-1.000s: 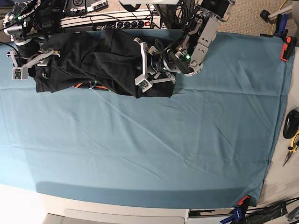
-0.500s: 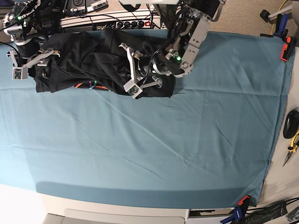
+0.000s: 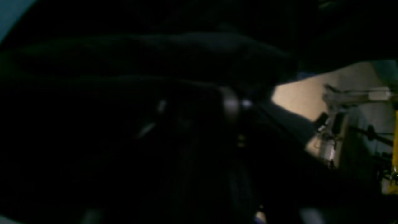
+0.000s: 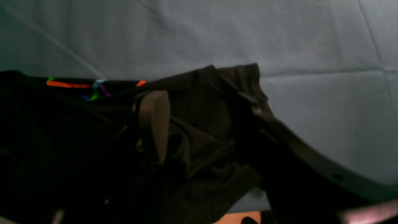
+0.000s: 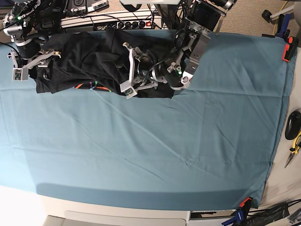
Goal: Fold the T-shirt properly
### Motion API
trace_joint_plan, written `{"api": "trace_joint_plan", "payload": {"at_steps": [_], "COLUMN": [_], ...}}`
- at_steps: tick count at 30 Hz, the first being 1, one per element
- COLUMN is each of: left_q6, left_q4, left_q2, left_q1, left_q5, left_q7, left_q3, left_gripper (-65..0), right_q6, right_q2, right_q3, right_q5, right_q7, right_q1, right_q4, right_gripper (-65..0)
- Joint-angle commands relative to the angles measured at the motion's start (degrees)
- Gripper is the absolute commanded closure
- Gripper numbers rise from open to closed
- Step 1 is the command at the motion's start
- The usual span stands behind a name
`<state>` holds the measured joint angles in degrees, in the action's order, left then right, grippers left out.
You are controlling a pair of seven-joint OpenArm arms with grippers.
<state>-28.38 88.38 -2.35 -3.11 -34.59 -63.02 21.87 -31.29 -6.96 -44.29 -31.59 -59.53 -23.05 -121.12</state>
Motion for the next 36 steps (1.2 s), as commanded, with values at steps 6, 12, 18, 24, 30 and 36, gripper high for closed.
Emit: {"api": "trace_joint_plan", "payload": {"at_steps": [6, 12, 18, 24, 30, 36], "left_q6": [-0.81, 0.31, 1.18, 1.55, 0.79, 0.28], "left_q4": [0.87, 0.87, 0.87, 0.87, 0.85, 0.68], "left_q2": [-0.68, -0.68, -0.85, -2.86, -6.65, -6.65], "left_q1": [-0.66, -0.68, -0.74, -1.90, -3.08, -4.57], "left_q5": [-0.11, 4.66, 3.26, -0.59, -0.07, 5.97], "left_q7": [1.57, 7.08, 7.58, 7.54, 8.57, 13.60], "left_q3": [0.13, 0.13, 0.13, 0.13, 0.15, 3.52], "left_gripper": [-23.8, 0.0, 0.0, 0.0, 0.0, 0.0], "right_q6": [-0.42, -0.39, -0.37, -0.39, -0.37, -0.37], "right_q2": [-0.81, -0.81, -0.79, -0.79, -0.79, -0.79], "right_q3": [-0.26, -0.26, -0.26, -0.26, -0.26, -0.26], "right_q5": [-0.98, -0.96, -0.98, -0.98, -0.96, -0.96], "right_q7": [1.49, 1.49, 1.51, 1.51, 1.53, 1.53], "right_q1": [0.02, 0.02, 0.02, 0.02, 0.02, 0.02], "right_q4": [-0.90, -0.90, -0.90, -0.90, -0.90, -0.90], "right_gripper": [-32.4, -32.4, -32.4, -32.4, -32.4, -32.4]}}
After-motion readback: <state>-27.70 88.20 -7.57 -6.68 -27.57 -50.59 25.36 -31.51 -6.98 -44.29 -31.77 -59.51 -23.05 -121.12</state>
